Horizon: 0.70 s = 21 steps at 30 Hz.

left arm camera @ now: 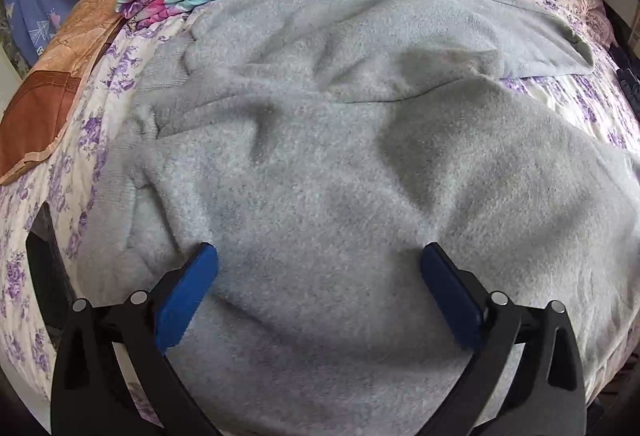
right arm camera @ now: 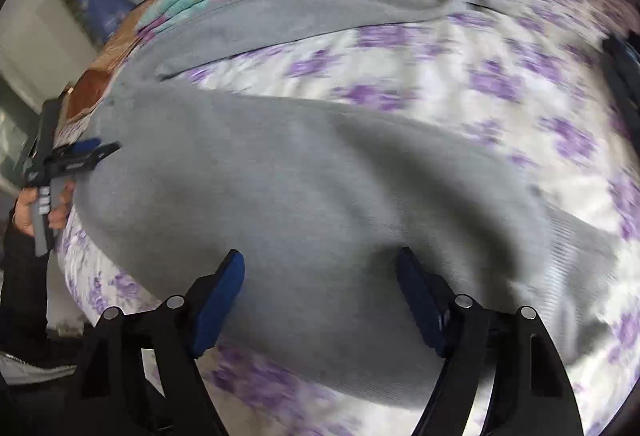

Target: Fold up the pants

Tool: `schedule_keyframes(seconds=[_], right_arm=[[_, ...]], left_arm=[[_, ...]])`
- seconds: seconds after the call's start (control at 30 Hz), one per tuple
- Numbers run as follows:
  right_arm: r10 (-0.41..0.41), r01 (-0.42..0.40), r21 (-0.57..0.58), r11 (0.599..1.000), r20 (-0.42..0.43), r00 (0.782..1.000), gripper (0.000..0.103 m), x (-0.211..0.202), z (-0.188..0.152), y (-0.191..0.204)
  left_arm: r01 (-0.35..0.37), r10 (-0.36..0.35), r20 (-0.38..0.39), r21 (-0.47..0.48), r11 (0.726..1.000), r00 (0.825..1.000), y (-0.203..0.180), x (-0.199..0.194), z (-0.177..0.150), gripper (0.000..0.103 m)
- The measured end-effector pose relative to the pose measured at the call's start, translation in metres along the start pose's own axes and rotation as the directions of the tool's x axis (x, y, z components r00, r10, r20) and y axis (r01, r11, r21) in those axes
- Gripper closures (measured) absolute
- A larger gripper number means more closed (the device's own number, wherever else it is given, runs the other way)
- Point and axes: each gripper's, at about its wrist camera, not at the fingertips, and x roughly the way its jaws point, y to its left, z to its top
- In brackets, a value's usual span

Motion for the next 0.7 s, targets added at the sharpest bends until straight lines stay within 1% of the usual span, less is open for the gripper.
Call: schedule_keyframes(seconds=[0.03, 0.07, 0.1, 0.13, 0.17, 0.2, 0.23, 0.27, 0.3, 0.33, 0.4, 0.43, 0.47, 0.5, 0.53, 0.57, 0.63, 0.7], right_arm=[[0.024, -0.024, 0.045, 0.999, 0.003, 1.000, 0.040, -0.009, 0.001, -0.013], [0.060, -0.059, 0.068, 0.996, -0.001, 0.998, 0.041, -0.017, 0.003, -0.016], [0.054, -0.055, 0.048, 0.997, 0.017, 0.998, 0.041, -0.026, 0.007, -0.011], [0.023, -0.023, -0.002, 1.000, 0.062, 0.998, 0.035, -0.037, 0.014, 0.001], [0.014, -0.009, -0.047, 0.999, 0.120, 0.993, 0.025, -0.047, 0.025, 0.014], [0.039, -0.025, -0.083, 0.996, 0.174, 0.984, 0.021, -0.055, 0.039, 0.026], [0.079, -0.055, -0.109, 0.993, 0.226, 0.971, 0.011, -0.064, 0.057, 0.036], [0.107, -0.071, -0.133, 0.989, 0.287, 0.952, 0.003, -0.069, 0.077, 0.047], [0.108, -0.053, -0.169, 0.984, 0.335, 0.936, 0.003, -0.069, 0.098, 0.059], [0.087, -0.005, -0.222, 0.975, 0.360, 0.929, 0.003, -0.062, 0.124, 0.071], [-0.007, 0.137, -0.317, 0.938, 0.380, 0.925, 0.003, -0.032, 0.174, 0.095], [-0.031, 0.174, -0.357, 0.918, 0.372, 0.928, 0.003, -0.012, 0.198, 0.101], [-0.040, 0.186, -0.394, 0.900, 0.350, 0.936, 0.003, 0.010, 0.221, 0.104], [-0.065, 0.206, -0.427, 0.880, 0.322, 0.944, 0.003, 0.034, 0.241, 0.107], [-0.103, 0.238, -0.456, 0.857, 0.301, 0.948, 0.003, 0.056, 0.258, 0.111], [-0.129, 0.266, -0.488, 0.831, 0.297, 0.946, 0.003, 0.076, 0.273, 0.115], [-0.131, 0.284, -0.557, 0.781, 0.298, 0.945, 0.003, 0.103, 0.292, 0.126], [-0.097, 0.239, -0.616, 0.751, 0.254, 0.962, 0.003, 0.127, 0.312, 0.135]], left_arm=[[0.003, -0.003, -0.022, 0.002, 1.000, 1.000, 0.002, -0.006, 0.002, 0.005], [0.036, -0.035, -0.051, 0.010, 0.999, 0.998, 0.004, -0.014, 0.005, 0.005], [0.095, -0.094, -0.058, 0.023, 0.995, 0.994, 0.006, -0.024, 0.008, 0.005], [0.135, -0.134, -0.028, 0.036, 0.990, 0.991, 0.009, -0.039, 0.012, 0.005], [0.125, -0.126, 0.027, 0.050, 0.991, 0.992, 0.011, -0.054, 0.018, 0.005], [0.090, -0.095, 0.090, 0.062, 0.994, 0.991, 0.013, -0.069, 0.026, 0.005], [0.052, -0.062, 0.148, 0.070, 0.996, 0.987, 0.016, -0.079, 0.036, 0.005], [0.019, -0.033, 0.188, 0.078, 0.997, 0.982, 0.019, -0.085, 0.048, 0.005], [-0.022, 0.002, 0.214, 0.091, 0.996, 0.977, 0.022, -0.085, 0.060, 0.005], [-0.066, 0.041, 0.215, 0.107, 0.992, 0.976, 0.025, -0.080, 0.075, 0.004], [-0.121, 0.099, 0.164, 0.127, 0.985, 0.981, 0.035, -0.056, 0.103, 0.004], [-0.140, 0.123, 0.132, 0.131, 0.981, 0.984, 0.043, -0.042, 0.116, 0.004], [-0.151, 0.138, 0.109, 0.127, 0.980, 0.984, 0.053, -0.028, 0.128, 0.004], [-0.155, 0.144, 0.095, 0.122, 0.980, 0.985, 0.063, -0.017, 0.138, 0.004], [-0.160, 0.150, 0.088, 0.116, 0.980, 0.985, 0.073, -0.006, 0.146, 0.004], [-0.150, 0.140, 0.091, 0.119, 0.982, 0.986, 0.082, 0.003, 0.153, 0.004], [-0.120, 0.107, 0.095, 0.137, 0.983, 0.990, 0.096, 0.017, 0.164, 0.004], [-0.065, 0.055, 0.070, 0.157, 0.985, 0.996, 0.108, 0.032, 0.172, 0.004]])
